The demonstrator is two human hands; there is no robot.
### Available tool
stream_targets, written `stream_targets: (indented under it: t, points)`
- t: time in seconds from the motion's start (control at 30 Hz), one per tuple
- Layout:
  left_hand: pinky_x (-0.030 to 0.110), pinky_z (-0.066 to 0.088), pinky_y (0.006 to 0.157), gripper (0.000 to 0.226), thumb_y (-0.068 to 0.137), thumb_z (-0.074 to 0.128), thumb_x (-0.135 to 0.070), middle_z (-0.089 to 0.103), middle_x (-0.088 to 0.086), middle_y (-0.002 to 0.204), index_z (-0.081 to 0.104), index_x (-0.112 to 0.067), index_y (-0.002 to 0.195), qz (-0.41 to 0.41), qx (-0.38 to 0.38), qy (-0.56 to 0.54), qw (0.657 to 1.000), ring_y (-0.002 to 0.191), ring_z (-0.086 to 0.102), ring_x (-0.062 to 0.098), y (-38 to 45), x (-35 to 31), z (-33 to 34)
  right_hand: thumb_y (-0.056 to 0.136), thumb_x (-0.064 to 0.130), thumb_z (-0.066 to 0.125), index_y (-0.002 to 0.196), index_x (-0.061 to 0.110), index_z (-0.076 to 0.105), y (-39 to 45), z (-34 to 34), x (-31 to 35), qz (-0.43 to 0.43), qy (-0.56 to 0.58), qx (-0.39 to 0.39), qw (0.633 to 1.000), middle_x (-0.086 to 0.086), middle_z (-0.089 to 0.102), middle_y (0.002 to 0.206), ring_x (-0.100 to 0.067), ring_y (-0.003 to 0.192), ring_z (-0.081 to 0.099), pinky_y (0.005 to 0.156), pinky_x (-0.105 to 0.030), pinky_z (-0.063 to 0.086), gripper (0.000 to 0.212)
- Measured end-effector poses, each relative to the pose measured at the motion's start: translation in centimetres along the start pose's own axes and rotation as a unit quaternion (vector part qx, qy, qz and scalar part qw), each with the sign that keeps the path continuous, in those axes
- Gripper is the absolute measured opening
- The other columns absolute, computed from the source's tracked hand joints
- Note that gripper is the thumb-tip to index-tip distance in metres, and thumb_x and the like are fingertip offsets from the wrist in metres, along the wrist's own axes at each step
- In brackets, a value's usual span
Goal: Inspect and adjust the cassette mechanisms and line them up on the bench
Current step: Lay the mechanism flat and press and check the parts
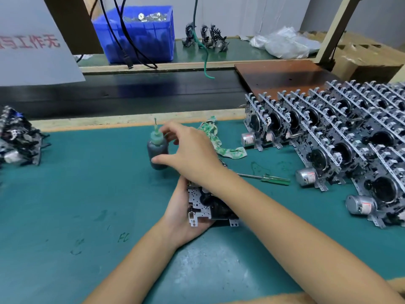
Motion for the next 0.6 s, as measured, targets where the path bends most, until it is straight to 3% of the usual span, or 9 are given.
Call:
stream_targets:
  t: [0.07,0.13,0.2,0.33,0.47,0.6]
  points:
    - [0.050,0.032,0.111,0.061,0.092,0.041,-0.049,0.041,0.021,0.145,0.048,-0.008,0.137,-0.007,-0.007,0.004,1.000,0.134,0.040,0.035,0.0,0.2,-0.2,0.071,0.036,0.078,0.109,0.024,0.057,0.7,1.5,0.0,-0.002,-0.079,0.036,0.996,0.005,0.068,0.105,-0.021,0.103,0.057,0.087,-0.033,0.035,0.045]
    - [0.048,0.047,0.098,0.054,0.094,0.039,-0.046,0.053,0.025,0.133,0.061,-0.005,0.121,-0.008,-0.005,-0.005,1.000,0.121,0.054,0.038,0.1,0.2,-0.4,0.074,0.040,0.075,0.111,0.024,0.055,1.3,2.7,0.0,-0.002,-0.143,0.065,0.988,0.004,0.067,0.107,-0.021,0.104,0.057,0.083,-0.034,0.030,0.045]
    - [0.046,0.052,0.090,0.050,0.095,0.038,-0.044,0.059,0.023,0.123,0.066,-0.005,0.110,-0.009,0.002,-0.012,1.000,0.110,0.060,0.037,0.0,0.3,-0.6,0.076,0.043,0.073,0.113,0.024,0.054,1.6,3.2,0.2,-0.014,-0.190,0.082,0.978,0.004,0.066,0.110,-0.021,0.106,0.056,0.083,-0.034,0.030,0.045]
    - [0.044,0.045,0.098,0.046,0.093,0.042,-0.046,0.060,0.015,0.125,0.065,-0.012,0.113,0.006,-0.001,0.008,1.000,0.115,0.057,0.032,0.1,0.0,-0.7,0.084,0.047,0.063,0.127,0.024,0.050,1.0,1.4,0.4,-0.028,-0.194,0.099,0.976,0.002,0.063,0.120,-0.021,0.115,0.050,0.087,-0.035,0.035,0.050]
    - [0.045,0.046,0.100,0.069,0.094,0.029,-0.064,0.061,0.015,0.127,0.068,-0.012,0.117,-0.006,0.025,0.027,0.999,0.114,0.060,0.031,0.2,0.2,-0.6,0.096,0.020,0.047,0.127,0.026,0.051,-1.3,-4.1,-1.9,-0.039,-0.158,0.046,0.986,0.007,0.061,0.120,-0.016,0.113,0.050,0.090,-0.037,0.043,0.032]
    - [0.050,0.043,0.102,0.075,0.088,0.033,-0.067,0.058,0.023,0.128,0.066,-0.007,0.120,-0.042,0.044,0.090,0.994,0.113,0.059,0.039,-0.2,0.4,-0.4,0.085,-0.007,0.040,0.139,0.026,0.040,-5.3,-6.9,-5.9,-0.030,-0.289,0.119,0.949,0.007,0.051,0.132,-0.015,0.122,0.040,0.100,-0.036,0.038,0.063]
Point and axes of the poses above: each hand's wrist, its own y-axis towards the middle knuckle, its own z-axis out of the palm, x = y × z, the point moved 4 cm from there along y, towards the middle knuckle
